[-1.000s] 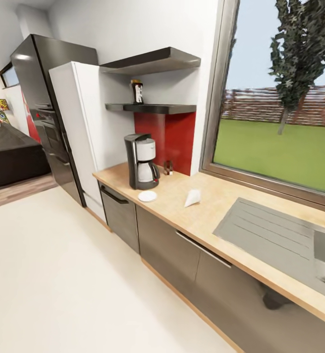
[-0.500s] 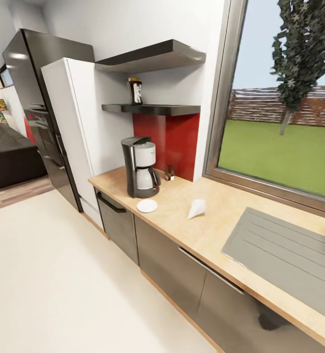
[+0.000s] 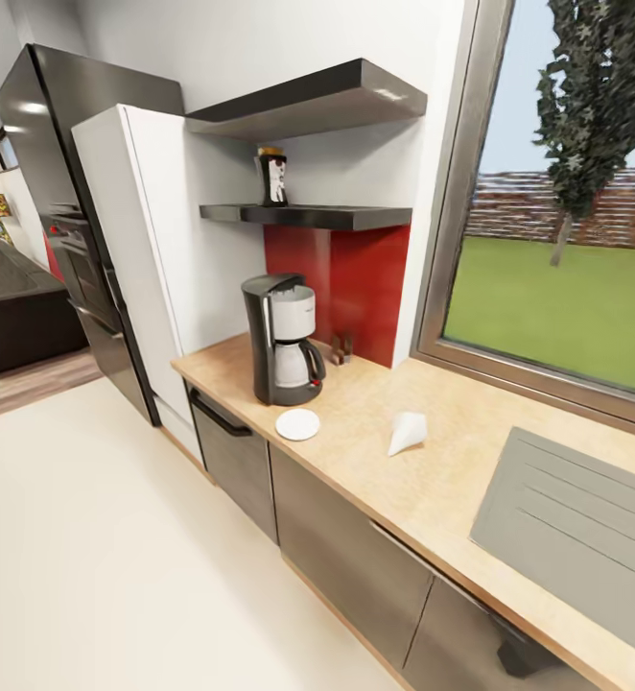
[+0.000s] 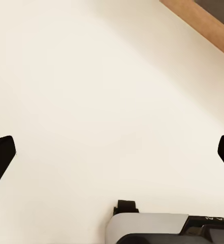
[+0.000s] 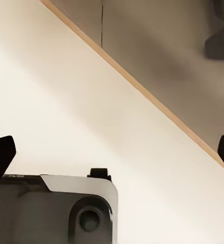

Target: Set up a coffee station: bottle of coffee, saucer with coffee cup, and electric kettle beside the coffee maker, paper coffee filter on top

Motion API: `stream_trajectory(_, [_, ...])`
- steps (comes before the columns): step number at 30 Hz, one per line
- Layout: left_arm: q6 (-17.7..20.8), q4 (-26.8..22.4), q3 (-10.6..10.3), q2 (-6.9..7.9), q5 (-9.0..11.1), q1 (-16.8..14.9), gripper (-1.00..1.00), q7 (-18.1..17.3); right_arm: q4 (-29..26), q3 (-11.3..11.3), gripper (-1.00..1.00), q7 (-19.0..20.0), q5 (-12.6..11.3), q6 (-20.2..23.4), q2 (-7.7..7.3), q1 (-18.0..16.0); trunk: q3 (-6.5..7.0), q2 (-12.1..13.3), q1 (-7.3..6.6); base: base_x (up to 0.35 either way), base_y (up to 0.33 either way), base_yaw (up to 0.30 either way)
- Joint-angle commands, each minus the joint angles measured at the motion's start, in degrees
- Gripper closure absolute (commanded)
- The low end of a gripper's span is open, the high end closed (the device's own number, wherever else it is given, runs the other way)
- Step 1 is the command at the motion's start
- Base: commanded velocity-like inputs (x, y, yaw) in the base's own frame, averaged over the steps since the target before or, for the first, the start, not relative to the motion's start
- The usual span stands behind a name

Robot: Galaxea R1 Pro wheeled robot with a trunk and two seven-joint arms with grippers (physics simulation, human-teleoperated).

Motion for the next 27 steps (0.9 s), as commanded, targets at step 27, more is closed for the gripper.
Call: stream_trajectory(27, [-0.2,0.0,-0.1,-0.02,0.5,0.0,-1.00,-0.1,0.1,0.1,-1.00,0.1,0.0,-0.2,-0.05,0.0,0.39,-0.1,0.06,0.146,0.139,-0.061])
